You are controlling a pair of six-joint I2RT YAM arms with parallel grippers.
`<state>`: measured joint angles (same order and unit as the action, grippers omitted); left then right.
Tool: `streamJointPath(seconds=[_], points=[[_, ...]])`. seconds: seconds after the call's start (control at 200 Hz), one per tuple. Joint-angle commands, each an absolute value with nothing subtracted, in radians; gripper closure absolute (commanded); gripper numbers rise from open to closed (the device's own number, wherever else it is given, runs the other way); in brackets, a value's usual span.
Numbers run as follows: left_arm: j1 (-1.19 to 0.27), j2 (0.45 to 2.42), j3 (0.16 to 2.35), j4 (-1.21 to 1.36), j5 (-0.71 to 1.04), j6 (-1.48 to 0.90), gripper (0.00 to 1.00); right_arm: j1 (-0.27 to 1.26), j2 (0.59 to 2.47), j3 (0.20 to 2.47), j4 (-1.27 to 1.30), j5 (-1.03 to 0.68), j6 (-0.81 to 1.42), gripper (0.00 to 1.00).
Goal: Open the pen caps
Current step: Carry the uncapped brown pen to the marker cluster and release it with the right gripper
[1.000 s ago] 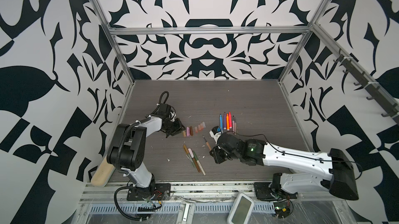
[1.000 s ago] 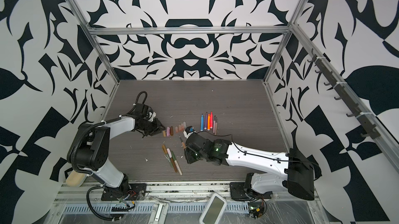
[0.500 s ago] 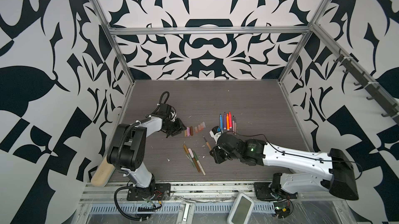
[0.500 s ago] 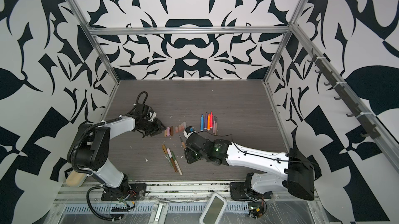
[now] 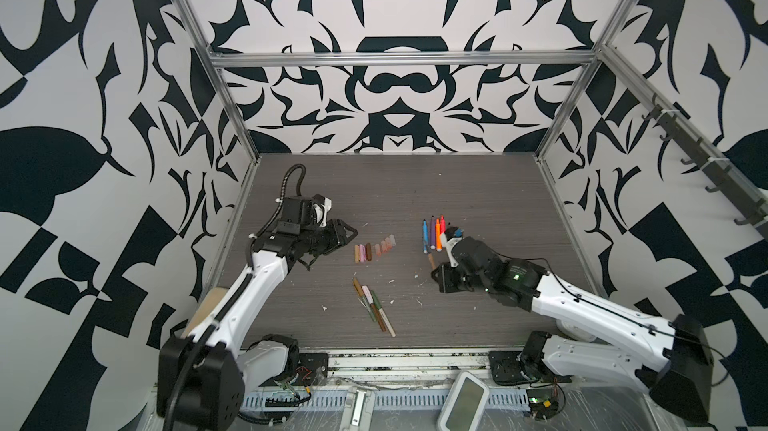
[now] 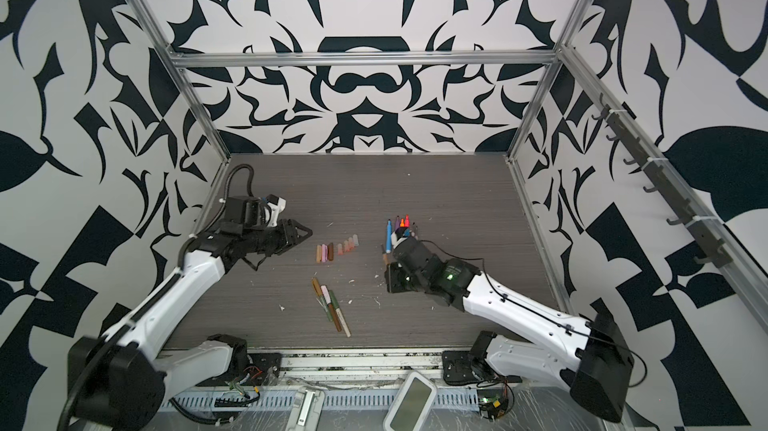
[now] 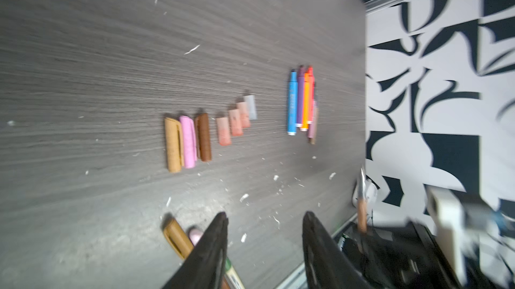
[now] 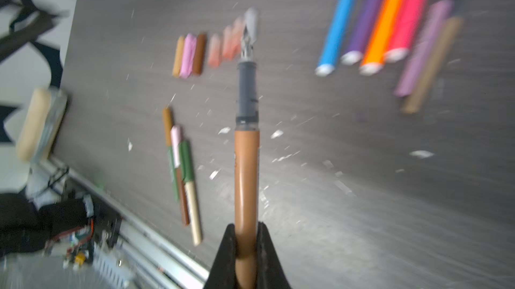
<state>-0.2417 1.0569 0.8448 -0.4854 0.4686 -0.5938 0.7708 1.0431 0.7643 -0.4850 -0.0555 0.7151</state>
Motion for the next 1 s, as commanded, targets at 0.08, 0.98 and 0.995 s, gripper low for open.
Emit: streamJointPath(seconds=[0.08, 0.98, 0.995], points=[[-0.238, 0.851, 0.884, -0.785, 0.376, -0.543, 0.48, 0.443, 1.073, 0.763, -0.545, -0.233, 0.516, 1.0], [-0.236, 0.647, 0.92, -0.936, 0.249, -0.526, 0.44, 0.13, 1.602, 0.778, -0.223, -0.499, 0.434, 1.0], [-0.236, 0.645, 0.92, -0.936, 0.249, -0.526, 0.44, 0.129, 1.608, 0.779, -0.221, -0.501, 0.434, 1.0]])
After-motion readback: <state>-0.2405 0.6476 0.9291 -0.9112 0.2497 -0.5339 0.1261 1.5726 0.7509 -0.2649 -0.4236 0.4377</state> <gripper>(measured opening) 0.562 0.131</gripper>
